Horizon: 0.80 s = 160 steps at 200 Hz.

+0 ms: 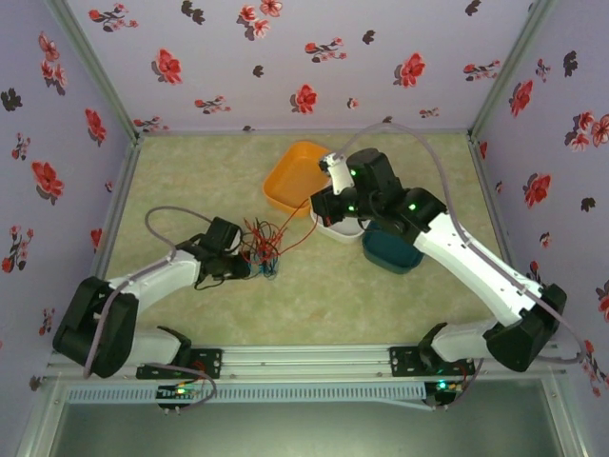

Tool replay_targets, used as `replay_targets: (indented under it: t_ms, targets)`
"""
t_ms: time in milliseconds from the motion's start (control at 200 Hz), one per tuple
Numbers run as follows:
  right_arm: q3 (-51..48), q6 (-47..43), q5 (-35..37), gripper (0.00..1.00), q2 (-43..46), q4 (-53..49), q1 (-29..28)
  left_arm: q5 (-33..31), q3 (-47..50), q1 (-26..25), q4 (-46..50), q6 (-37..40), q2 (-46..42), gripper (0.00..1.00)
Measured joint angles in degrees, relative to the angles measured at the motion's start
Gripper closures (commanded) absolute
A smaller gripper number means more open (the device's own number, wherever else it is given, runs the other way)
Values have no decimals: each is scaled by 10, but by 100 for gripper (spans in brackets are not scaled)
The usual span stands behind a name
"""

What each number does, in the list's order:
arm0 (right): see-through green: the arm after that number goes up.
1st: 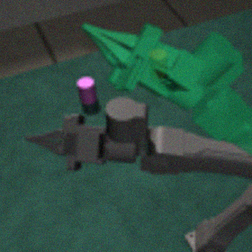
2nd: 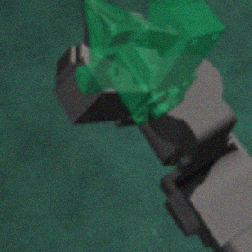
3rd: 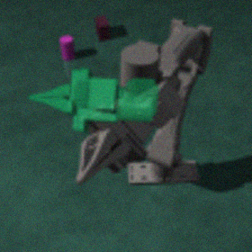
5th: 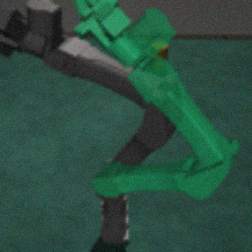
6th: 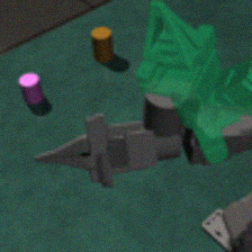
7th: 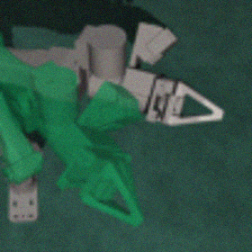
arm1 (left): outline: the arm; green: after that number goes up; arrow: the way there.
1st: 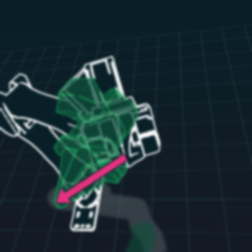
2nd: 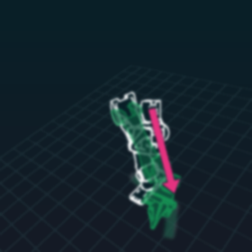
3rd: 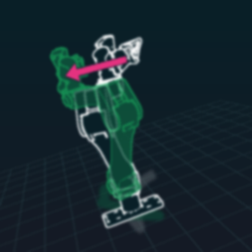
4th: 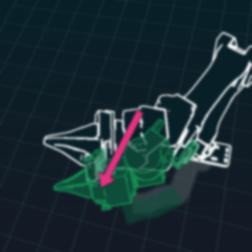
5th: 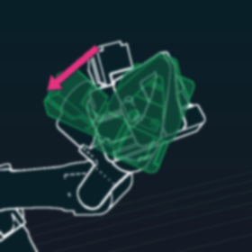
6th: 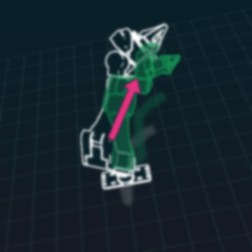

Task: Untangle the cables

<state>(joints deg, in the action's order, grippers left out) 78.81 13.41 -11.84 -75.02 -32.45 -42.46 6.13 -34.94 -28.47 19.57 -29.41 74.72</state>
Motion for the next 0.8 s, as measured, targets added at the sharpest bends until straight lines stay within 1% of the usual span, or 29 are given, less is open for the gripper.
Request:
replay_targets:
  t_ms: [225, 495, 590, 760, 800]
  targets:
    - [0, -4, 22, 100, 10, -1, 0, -21, 11, 23, 13, -33, -58, 100]
    - [0, -10, 50, 100, 15, -9, 0, -25, 24, 47, 41, -53, -122, 100]
    - [0, -14, 72, 100, 25, -10, 0, -32, 29, 50, 54, -59, -129, 100]
    - [3, -14, 120, 100, 70, -9, 9, -49, 49, 60, 97, -68, -128, 100]
    - [4, -14, 126, 100, 78, -9, 9, -50, 50, 60, 102, -70, -128, 98]
